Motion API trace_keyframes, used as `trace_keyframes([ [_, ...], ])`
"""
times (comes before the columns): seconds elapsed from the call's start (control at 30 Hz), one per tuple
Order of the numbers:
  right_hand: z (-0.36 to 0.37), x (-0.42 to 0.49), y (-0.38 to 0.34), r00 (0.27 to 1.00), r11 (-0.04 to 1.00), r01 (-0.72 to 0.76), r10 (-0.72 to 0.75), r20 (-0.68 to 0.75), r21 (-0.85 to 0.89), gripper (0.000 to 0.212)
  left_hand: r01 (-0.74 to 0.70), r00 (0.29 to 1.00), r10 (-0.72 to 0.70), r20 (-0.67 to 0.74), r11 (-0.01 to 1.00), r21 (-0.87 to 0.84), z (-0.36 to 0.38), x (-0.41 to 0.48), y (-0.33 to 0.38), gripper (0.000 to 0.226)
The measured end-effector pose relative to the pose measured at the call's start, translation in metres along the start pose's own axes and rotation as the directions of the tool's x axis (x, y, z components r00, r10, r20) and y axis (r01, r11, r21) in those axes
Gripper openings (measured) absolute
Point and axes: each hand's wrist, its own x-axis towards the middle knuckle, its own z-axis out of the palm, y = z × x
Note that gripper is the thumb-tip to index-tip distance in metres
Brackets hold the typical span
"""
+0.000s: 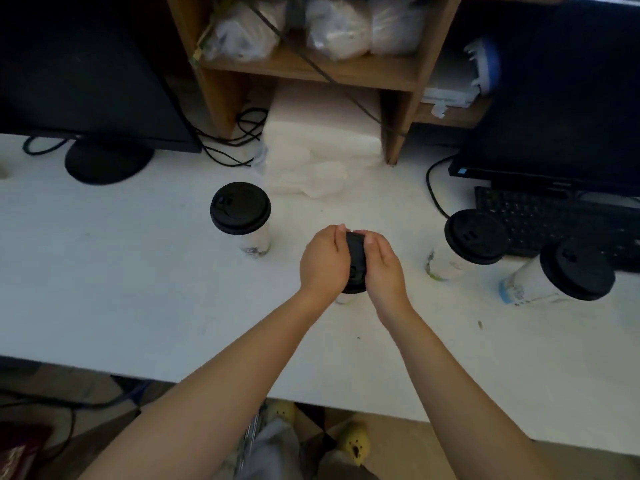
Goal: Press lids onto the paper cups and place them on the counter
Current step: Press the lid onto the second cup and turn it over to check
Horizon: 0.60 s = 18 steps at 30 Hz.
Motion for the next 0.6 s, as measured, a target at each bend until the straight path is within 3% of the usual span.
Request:
trace_keyframes([
  [0.2,0.001,-0.001,-0.002,1.000,1.000,-0.004,0.004,-0.010,0.010,0.026,0.009,0.995,-0.005,0.103,0.999,-0.037,-0.008,-0.001,0.006,0.034],
  [0.3,0.001,0.000,-0.006,0.997,0.999,-0.037,0.035,-0.065,-0.028,0.028,0.093,0.996,-0.093,0.004,0.984,-0.151,-0.013,-0.012,0.002,0.037],
  [0.4,0.002,0.000,-0.010,0.983,0.996,-0.081,0.073,-0.168,-0.040,0.034,0.191,0.978,-0.209,-0.028,0.936,-0.297,-0.012,-0.037,0.001,0.038],
  [0.6,0.001,-0.024,-0.013,0.994,0.985,-0.073,0.059,-0.091,-0.153,0.026,0.351,0.929,-0.360,0.082,0.792,-0.499,-0.015,-0.031,0.001,0.044],
])
